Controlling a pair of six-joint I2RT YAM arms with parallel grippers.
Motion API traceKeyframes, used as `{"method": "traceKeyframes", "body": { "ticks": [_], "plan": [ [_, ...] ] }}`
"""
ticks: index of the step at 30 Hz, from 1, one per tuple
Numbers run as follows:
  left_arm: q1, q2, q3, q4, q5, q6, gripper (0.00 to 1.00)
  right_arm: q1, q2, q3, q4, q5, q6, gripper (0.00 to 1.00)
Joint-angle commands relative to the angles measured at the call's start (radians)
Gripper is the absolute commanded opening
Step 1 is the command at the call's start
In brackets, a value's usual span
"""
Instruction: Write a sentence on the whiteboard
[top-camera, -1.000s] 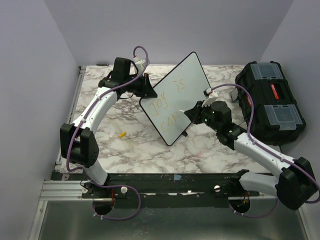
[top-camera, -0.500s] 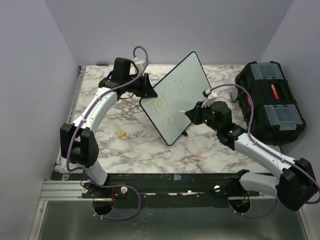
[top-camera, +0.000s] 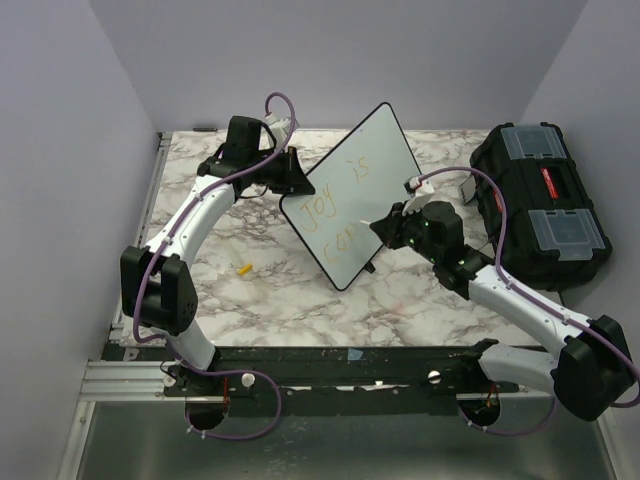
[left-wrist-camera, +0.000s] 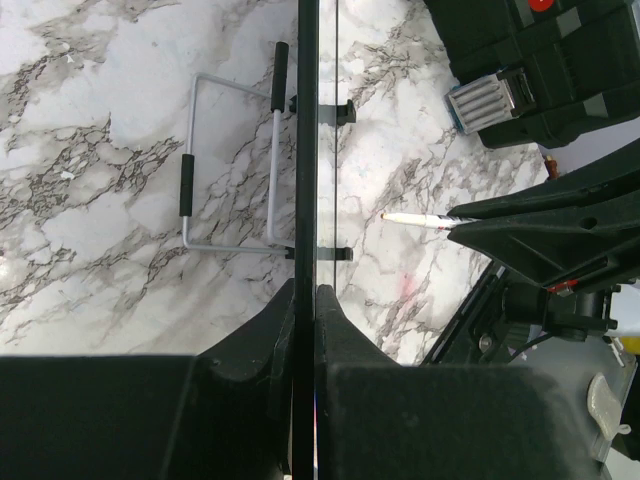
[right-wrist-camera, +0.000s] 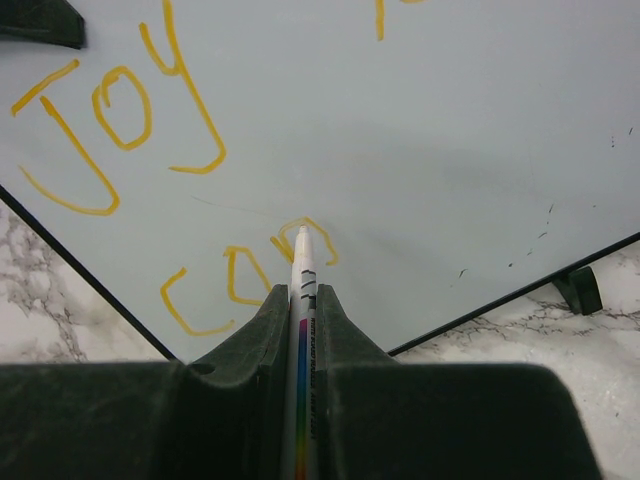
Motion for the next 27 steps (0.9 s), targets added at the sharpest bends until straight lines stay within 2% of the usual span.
{"method": "traceKeyframes", "body": {
  "ticks": [1,27],
  "plan": [
    [-0.009,-0.001,-0.021,0.01,-0.013,0.047,0.0,-0.009,0.006,0.037,-0.016,-0.008,-0.014,0.01],
    [-0.011,-0.007,-0.021,-0.028,-0.012,0.078,0.0,-0.009,0.043,0.059,0.002,-0.029,-0.012,0.01]
  ]
}}
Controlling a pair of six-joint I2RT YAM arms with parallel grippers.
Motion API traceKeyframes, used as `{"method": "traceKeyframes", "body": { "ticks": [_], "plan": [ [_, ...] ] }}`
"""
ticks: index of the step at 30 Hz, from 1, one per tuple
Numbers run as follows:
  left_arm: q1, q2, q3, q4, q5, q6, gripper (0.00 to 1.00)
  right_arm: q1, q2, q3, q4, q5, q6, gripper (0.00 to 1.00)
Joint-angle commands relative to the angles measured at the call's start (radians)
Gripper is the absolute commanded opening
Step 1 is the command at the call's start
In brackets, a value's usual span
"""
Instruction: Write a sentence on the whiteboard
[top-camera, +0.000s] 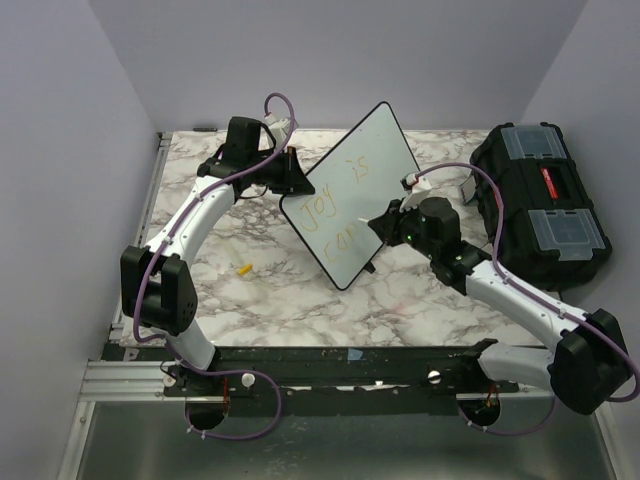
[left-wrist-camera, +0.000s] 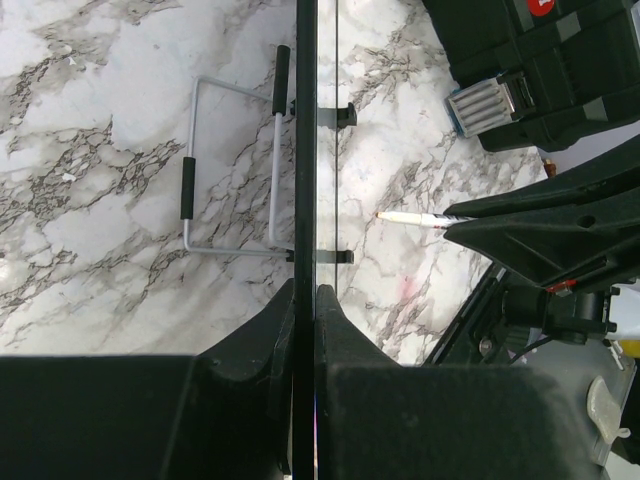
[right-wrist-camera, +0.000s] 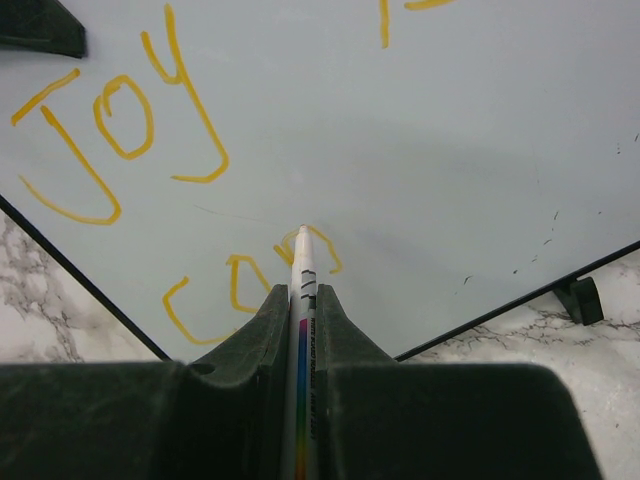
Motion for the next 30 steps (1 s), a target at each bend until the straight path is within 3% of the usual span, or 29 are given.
{"method": "traceKeyframes", "body": {
  "ticks": [1,13,30],
  "plan": [
    [-0.013,-0.007,-0.008,-0.046,-0.012,0.086,0.0,-0.008,0.01,0.024,0.013,-0.03,-0.002,0.01],
    [-0.013,-0.003,-0.001,-0.051,-0.004,0.089,0.0,-0.008,0.037,0.02,0.04,-0.071,0.009,0.01],
    [-0.014,-0.003,0.002,-0.057,0.001,0.094,0.0,-0.008,0.118,0.019,0.105,0.024,0.061,0.01]
  ]
}}
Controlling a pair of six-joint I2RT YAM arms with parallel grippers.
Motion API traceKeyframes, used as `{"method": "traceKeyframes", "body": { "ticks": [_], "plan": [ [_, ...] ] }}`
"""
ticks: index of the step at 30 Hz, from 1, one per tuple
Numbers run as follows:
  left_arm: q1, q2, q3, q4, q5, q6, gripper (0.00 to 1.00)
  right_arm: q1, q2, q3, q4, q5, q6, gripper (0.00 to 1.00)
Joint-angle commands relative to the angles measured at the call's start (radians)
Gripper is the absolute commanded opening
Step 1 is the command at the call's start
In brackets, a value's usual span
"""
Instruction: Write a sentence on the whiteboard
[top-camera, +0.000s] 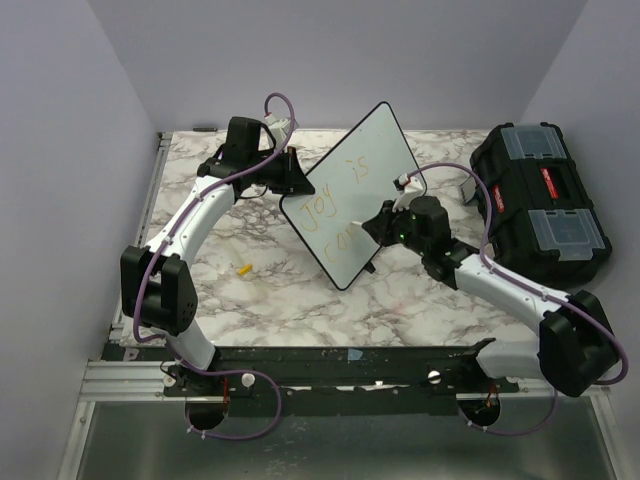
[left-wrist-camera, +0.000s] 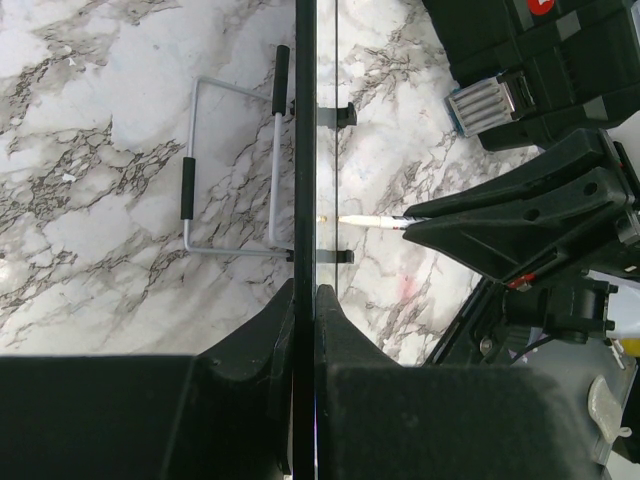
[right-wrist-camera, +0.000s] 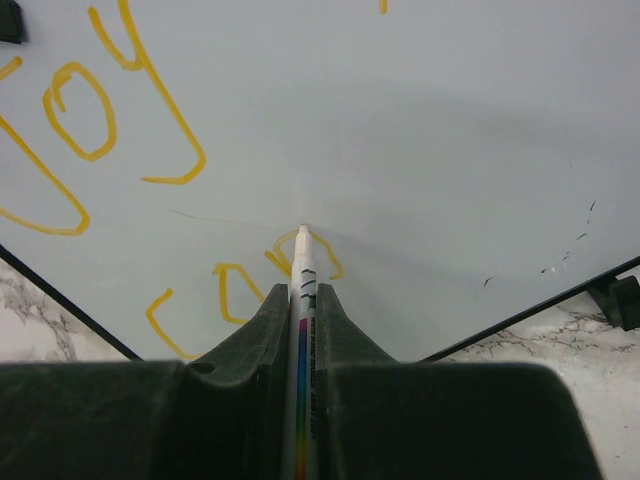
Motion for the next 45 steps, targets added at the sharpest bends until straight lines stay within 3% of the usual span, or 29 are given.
{"method": "traceKeyframes", "body": {
  "ticks": [1,22,33,45],
  "plan": [
    [-0.014,-0.003,0.001,-0.055,0.0,0.089,0.0,-0.008,0.019,0.019,0.047,0.052,0.018,0.01],
    [-0.014,0.001,0.008,-0.058,0.007,0.091,0.0,-0.008,0.085,0.096,0.015,0.184,0.01,0.01],
    [-0.014,0.001,0.019,-0.061,0.008,0.089,0.0,-0.008,0.01,0.094,-0.041,0.143,0.005,0.01],
    [-0.014,-0.002,0.017,-0.058,0.011,0.089,0.0,-0.008,0.072,0.144,-0.011,0.059,0.008,0.01]
  ]
}}
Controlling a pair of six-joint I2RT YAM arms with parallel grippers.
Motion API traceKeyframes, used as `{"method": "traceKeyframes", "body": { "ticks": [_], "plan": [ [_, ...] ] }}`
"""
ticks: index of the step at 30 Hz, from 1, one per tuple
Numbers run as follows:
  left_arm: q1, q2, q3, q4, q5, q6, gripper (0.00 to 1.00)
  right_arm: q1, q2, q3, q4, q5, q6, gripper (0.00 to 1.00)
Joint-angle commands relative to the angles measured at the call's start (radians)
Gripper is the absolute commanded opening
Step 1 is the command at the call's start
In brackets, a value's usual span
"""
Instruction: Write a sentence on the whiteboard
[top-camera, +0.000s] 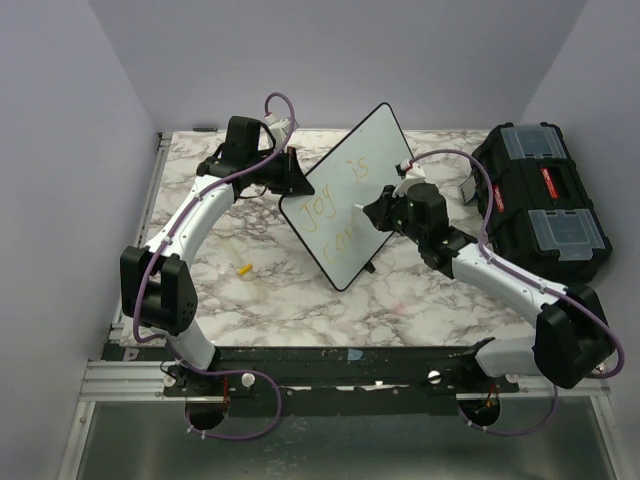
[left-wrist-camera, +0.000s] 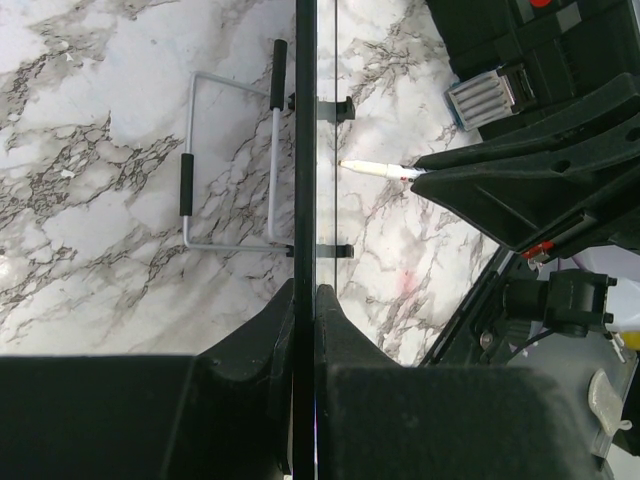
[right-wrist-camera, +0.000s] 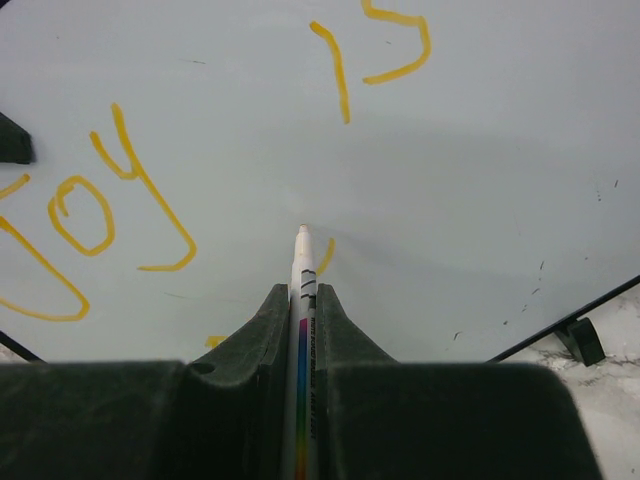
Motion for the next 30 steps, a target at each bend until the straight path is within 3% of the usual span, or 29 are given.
{"method": "traceKeyframes", "body": {
  "ticks": [1,30],
  "plan": [
    [-0.016,-0.002,0.007,-0.035,0.005,0.074,0.0,-0.004,0.029,0.049,0.011,-0.061,-0.002,0.01],
    [-0.016,0.007,0.025,-0.042,0.004,0.076,0.0,-0.004,0.031,-0.05,-0.016,-0.084,0.03,0.01]
  ]
}}
